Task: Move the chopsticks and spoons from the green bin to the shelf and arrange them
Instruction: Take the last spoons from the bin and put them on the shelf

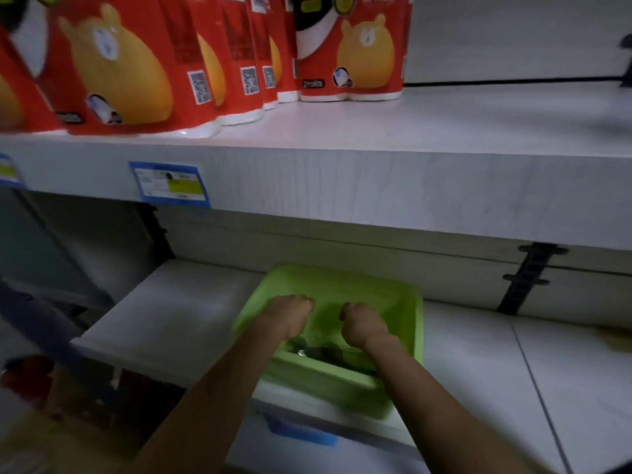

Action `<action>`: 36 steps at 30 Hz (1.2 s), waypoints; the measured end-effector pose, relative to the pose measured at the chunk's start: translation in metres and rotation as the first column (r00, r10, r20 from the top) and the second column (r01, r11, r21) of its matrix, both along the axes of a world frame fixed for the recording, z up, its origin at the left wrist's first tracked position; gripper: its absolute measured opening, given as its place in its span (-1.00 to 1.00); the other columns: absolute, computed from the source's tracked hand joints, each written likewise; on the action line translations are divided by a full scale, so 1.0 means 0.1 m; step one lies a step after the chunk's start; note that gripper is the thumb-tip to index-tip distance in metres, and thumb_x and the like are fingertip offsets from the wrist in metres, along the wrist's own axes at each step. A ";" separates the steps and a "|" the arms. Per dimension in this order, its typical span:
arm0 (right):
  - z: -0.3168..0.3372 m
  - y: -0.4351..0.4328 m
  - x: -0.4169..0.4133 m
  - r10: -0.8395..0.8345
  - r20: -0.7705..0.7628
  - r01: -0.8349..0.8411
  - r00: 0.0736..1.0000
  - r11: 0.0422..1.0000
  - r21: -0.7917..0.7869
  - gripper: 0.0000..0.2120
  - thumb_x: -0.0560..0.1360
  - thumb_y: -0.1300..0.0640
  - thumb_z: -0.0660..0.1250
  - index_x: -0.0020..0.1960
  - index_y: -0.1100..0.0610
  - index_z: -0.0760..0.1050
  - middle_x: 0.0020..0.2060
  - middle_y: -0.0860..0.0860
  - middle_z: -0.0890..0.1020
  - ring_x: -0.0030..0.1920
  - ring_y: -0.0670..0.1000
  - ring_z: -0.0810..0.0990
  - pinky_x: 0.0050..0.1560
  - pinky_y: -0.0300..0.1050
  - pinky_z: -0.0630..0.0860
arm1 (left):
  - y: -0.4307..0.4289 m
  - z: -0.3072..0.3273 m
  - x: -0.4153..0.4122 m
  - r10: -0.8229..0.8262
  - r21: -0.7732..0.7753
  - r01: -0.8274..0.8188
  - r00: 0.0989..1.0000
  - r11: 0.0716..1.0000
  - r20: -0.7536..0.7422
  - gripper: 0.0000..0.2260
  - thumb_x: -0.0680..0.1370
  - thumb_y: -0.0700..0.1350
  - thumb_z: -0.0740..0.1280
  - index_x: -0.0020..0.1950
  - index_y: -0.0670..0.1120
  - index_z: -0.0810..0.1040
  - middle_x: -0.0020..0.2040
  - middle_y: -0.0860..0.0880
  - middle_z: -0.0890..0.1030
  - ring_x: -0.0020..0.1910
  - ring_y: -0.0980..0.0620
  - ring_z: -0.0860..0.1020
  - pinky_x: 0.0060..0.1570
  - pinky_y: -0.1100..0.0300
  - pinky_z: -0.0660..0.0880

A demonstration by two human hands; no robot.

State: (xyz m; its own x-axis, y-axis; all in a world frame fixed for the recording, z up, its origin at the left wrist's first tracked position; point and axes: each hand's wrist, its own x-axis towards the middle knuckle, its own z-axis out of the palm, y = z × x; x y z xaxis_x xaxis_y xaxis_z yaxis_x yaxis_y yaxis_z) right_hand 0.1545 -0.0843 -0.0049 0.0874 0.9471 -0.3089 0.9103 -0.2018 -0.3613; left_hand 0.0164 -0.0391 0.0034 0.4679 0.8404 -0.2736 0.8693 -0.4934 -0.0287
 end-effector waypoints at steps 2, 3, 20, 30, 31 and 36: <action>-0.02 -0.03 0.03 0.008 0.001 -0.008 1.000 0.998 -0.056 -0.64 0.53 0.29 0.13 0.31 0.18 0.39 0.28 0.15 0.48 0.25 0.14 0.49 0.25 -0.01 0.47 | 0.02 -0.09 -0.02 -0.043 -0.029 0.042 0.999 0.999 -0.013 -0.67 0.54 -0.24 0.17 0.31 -0.11 0.38 0.28 -0.13 0.48 0.20 -0.13 0.49 0.10 0.02 0.45; -0.03 -0.06 0.03 0.023 0.009 -0.022 1.000 0.996 -0.081 -0.66 0.54 0.22 0.15 0.30 0.17 0.40 0.28 0.15 0.49 0.25 0.14 0.49 0.24 -0.01 0.47 | 0.02 -0.13 -0.03 -0.055 -0.024 0.055 0.998 0.998 0.005 -0.68 0.55 -0.22 0.17 0.31 -0.12 0.39 0.29 -0.12 0.47 0.22 -0.13 0.47 0.12 0.03 0.44; -0.10 -0.32 -0.18 0.280 0.048 -0.270 0.959 0.949 -0.161 -0.39 0.34 -0.04 0.46 0.31 0.10 0.35 0.23 0.12 0.43 0.22 0.14 0.42 0.16 -0.01 0.43 | 0.04 -0.28 -0.33 -0.024 -0.123 0.056 0.969 0.991 0.246 -0.62 0.53 -0.33 0.15 0.34 -0.14 0.36 0.33 -0.07 0.45 0.28 -0.05 0.42 0.25 0.07 0.39; -0.22 -0.29 -0.39 0.338 0.097 -0.317 0.936 0.931 -0.183 -0.62 0.42 0.04 0.40 0.16 0.20 0.48 0.12 0.21 0.59 0.11 0.19 0.57 0.03 -0.05 0.50 | 0.06 -0.29 -0.32 0.027 -0.071 -0.004 0.947 0.997 0.319 -0.66 0.54 -0.32 0.11 0.30 -0.16 0.40 0.28 -0.09 0.49 0.23 -0.07 0.46 0.19 0.07 0.42; -0.23 -0.28 -0.40 0.334 0.110 -0.311 0.936 0.932 -0.186 -0.59 0.41 0.03 0.41 0.18 0.21 0.48 0.11 0.22 0.59 0.11 0.20 0.57 0.04 -0.05 0.50 | 0.06 -0.29 -0.31 0.029 -0.069 -0.007 0.947 0.998 0.321 -0.66 0.53 -0.31 0.12 0.29 -0.16 0.40 0.27 -0.09 0.50 0.22 -0.07 0.46 0.19 0.07 0.42; -0.26 -0.22 -0.34 0.219 0.000 -0.217 0.976 0.966 -0.138 -0.53 0.39 0.06 0.42 0.26 0.13 0.44 0.13 0.19 0.59 0.14 0.18 0.56 0.12 -0.06 0.49 | 0.04 -0.30 -0.34 0.062 -0.065 -0.042 0.936 0.997 0.346 -0.64 0.50 -0.33 0.17 0.29 -0.16 0.40 0.25 -0.08 0.51 0.20 -0.05 0.46 0.17 0.07 0.43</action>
State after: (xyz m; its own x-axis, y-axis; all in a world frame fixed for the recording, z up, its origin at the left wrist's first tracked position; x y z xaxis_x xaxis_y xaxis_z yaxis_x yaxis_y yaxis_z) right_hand 0.1202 -0.1068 -0.0306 -0.1112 0.8926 -0.4369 0.9430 -0.0440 -0.3298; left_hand -0.0175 -0.0351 -0.0263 0.4984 0.8540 -0.1490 0.8446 -0.4395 0.3059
